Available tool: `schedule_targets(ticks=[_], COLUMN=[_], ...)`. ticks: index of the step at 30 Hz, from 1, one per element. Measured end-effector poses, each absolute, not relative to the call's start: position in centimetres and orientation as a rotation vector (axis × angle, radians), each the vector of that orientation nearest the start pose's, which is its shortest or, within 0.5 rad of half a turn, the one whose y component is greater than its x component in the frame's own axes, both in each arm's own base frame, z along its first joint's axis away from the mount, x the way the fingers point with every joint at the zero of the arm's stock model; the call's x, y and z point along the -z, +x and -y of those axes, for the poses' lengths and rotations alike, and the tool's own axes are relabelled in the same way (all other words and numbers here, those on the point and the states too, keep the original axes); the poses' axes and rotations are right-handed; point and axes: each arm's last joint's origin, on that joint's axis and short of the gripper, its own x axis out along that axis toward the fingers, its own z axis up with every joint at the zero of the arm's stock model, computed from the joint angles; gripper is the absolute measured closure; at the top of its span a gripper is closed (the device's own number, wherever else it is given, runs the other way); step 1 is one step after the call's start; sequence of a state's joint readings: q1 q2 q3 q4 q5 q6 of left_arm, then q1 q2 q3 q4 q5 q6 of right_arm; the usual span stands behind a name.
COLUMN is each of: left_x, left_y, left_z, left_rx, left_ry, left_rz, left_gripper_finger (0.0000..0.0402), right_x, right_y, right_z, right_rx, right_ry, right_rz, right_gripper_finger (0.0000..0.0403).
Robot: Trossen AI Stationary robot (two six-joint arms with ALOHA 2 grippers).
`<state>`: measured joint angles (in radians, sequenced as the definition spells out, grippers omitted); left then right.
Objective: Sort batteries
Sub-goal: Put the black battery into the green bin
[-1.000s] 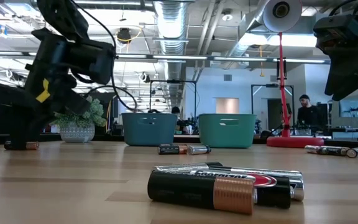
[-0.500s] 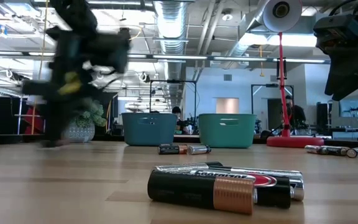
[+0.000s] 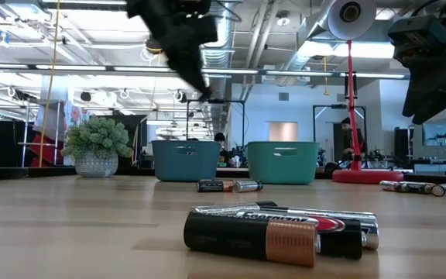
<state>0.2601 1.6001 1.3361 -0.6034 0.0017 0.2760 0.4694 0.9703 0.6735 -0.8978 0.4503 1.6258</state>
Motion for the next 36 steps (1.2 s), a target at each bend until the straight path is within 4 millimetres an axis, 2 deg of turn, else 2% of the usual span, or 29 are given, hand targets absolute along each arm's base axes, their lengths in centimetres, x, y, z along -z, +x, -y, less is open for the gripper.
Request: schedule_targets(ticks=[3,6,11,14,18,24,31,36], left_x=[-29.7,-29.6,-27.4,-25.4,-22.3,-20.0,-20.1,-20.2], left_y=[35.1,37.7,42.4,44.7,46.9,48.7,48.8,48.8], left_z=[-11.5,-14.1,-18.2,-19.8,-20.9,-21.6,-21.7,-21.7], left_rx=[-0.143,-0.130,-0.112,-0.108,-0.088,-0.103,-0.148,-0.173], left_ry=[0.214,0.222,0.176,0.108,0.052,-0.012,-0.044,-0.063], left_rz=[-0.833,-0.834,-0.854,-0.883,-0.959,-0.983,-0.976,-0.978], left_gripper_finger=[0.0365,0.0365,0.0365,0.0365,0.0365,0.0362,0.0268,0.0226], right_x=[-22.0,-22.0,-22.0,-22.0,-22.0,-22.0,-21.9,-21.9], right_y=[14.6,14.6,14.6,14.6,14.6,14.5,14.5,14.3], right_z=[-6.0,-6.0,-6.0,-6.0,-6.0,-6.0,-5.9,-5.9], right_rx=[0.801,0.811,0.837,0.847,0.860,0.873,0.877,0.890], right_ry=[0.961,0.986,1.040,1.059,1.079,1.098,1.094,1.079], right_rz=[-0.761,-0.751,-0.730,-0.722,-0.715,-0.708,-0.711,-0.721], right_gripper_finger=[0.0285,0.0285,0.0285,0.0285,0.0285,0.0285,0.0285,0.0285])
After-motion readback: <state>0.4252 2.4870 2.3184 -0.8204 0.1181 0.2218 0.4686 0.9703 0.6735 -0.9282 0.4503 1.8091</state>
